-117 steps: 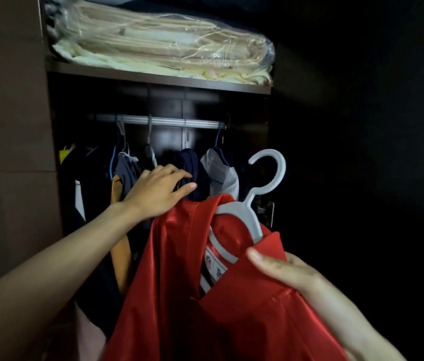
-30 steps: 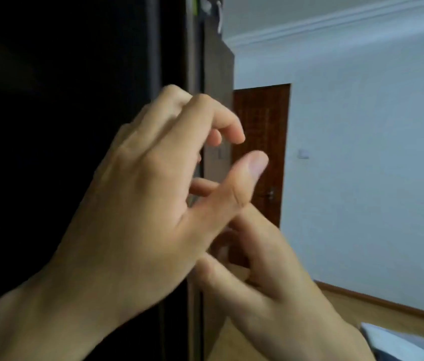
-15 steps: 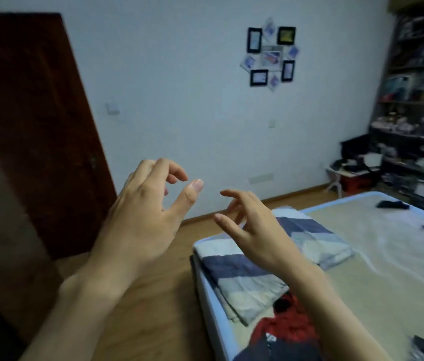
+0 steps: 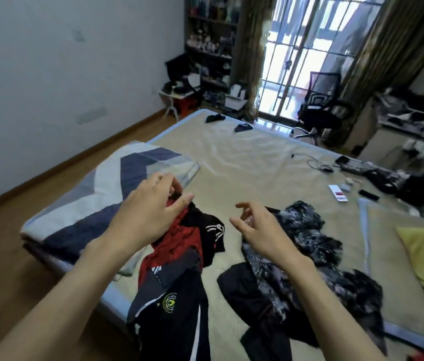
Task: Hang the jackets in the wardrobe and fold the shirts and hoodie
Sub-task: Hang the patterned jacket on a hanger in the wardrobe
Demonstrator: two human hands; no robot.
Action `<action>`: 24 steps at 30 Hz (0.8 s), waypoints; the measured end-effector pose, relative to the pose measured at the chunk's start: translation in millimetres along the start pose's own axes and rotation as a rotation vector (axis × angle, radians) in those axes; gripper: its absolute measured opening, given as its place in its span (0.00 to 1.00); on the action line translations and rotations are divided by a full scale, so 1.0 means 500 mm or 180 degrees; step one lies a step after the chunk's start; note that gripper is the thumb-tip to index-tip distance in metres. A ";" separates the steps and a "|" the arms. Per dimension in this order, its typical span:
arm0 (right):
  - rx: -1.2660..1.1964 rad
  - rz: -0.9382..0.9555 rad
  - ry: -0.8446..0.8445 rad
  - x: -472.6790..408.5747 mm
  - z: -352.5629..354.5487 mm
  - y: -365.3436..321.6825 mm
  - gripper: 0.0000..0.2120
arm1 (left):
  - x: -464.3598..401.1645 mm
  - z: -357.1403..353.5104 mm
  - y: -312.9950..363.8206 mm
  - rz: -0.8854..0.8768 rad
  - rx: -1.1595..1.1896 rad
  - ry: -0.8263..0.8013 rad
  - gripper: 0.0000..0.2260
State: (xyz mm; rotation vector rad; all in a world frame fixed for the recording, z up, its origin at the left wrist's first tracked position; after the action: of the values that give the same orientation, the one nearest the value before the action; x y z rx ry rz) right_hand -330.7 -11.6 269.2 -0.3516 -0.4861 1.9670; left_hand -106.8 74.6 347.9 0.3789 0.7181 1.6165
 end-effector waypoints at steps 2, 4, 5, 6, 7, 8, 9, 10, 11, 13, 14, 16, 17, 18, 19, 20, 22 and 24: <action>0.0063 -0.0259 -0.0088 0.028 -0.024 0.041 0.20 | -0.018 -0.054 -0.024 0.0043 0.0035 -0.0230 0.16; 0.0106 -0.0488 -0.0197 0.056 -0.049 0.081 0.20 | -0.032 -0.110 -0.050 0.0050 0.0090 -0.0432 0.15; 0.0112 -0.0595 -0.0246 0.068 -0.062 0.101 0.20 | -0.037 -0.136 -0.061 0.0060 0.0109 -0.0532 0.15; 0.0118 -0.0693 -0.0288 0.079 -0.074 0.121 0.20 | -0.043 -0.161 -0.074 0.0096 0.0114 -0.0636 0.14; 0.0128 -0.0781 -0.0329 0.087 -0.088 0.142 0.20 | -0.048 -0.184 -0.090 0.0137 0.0096 -0.0719 0.14; 0.0137 -0.0855 -0.0374 0.093 -0.103 0.163 0.19 | -0.054 -0.206 -0.108 0.0179 0.0051 -0.0781 0.13; 0.0128 -0.0933 -0.0432 0.096 -0.122 0.186 0.19 | -0.059 -0.227 -0.126 0.0215 0.0014 -0.0824 0.13; 0.0110 -0.1009 -0.0491 0.099 -0.142 0.209 0.18 | -0.063 -0.250 -0.147 0.0272 0.0008 -0.0880 0.13; 0.0089 -0.1073 -0.0545 0.100 -0.165 0.232 0.17 | -0.065 -0.275 -0.168 0.0355 0.0031 -0.0952 0.13; 0.0009 -0.1184 -0.0663 0.100 -0.214 0.276 0.17 | -0.063 -0.326 -0.214 0.0565 -0.0036 -0.1146 0.13; -0.0033 -0.1247 -0.0741 0.099 -0.239 0.294 0.17 | -0.060 -0.350 -0.235 0.0659 -0.0107 -0.1236 0.12; -0.0123 -0.1359 -0.0879 0.095 -0.285 0.327 0.17 | -0.051 -0.396 -0.277 0.0863 -0.0167 -0.1409 0.12; -0.0166 -0.1410 -0.0929 0.094 -0.306 0.344 0.17 | -0.046 -0.418 -0.295 0.0960 -0.0203 -0.1502 0.13; -0.0201 -0.1458 -0.0982 0.094 -0.322 0.360 0.17 | -0.042 -0.438 -0.312 0.1055 -0.0245 -0.1587 0.13; -0.0215 -0.1511 -0.1048 0.095 -0.334 0.377 0.18 | -0.041 -0.459 -0.326 0.1107 -0.0275 -0.1650 0.13; -0.0213 -0.1562 -0.1114 0.097 -0.345 0.397 0.18 | -0.043 -0.479 -0.334 0.1139 -0.0299 -0.1698 0.13; -0.0227 -0.1678 -0.1241 0.105 -0.361 0.440 0.19 | -0.052 -0.515 -0.332 0.1154 -0.0310 -0.1793 0.13; -0.0257 -0.1828 -0.1308 0.119 -0.368 0.489 0.19 | -0.067 -0.551 -0.316 0.1137 -0.0290 -0.1891 0.13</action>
State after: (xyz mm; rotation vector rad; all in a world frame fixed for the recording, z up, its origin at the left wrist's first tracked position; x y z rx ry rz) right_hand -465.5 -18.7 -11.4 0.1445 -0.8283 1.4534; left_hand -149.6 -16.2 44.5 0.9118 0.1255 1.7334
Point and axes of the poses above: each hand's wrist, its own x-axis away from the middle knuckle, its own z-axis out of the back of the hand, y = z × x, the point moved 6 cm from there along -x, towards the middle knuckle, and after that the axes turned 11 degrees about x, right-handed, at the moved point
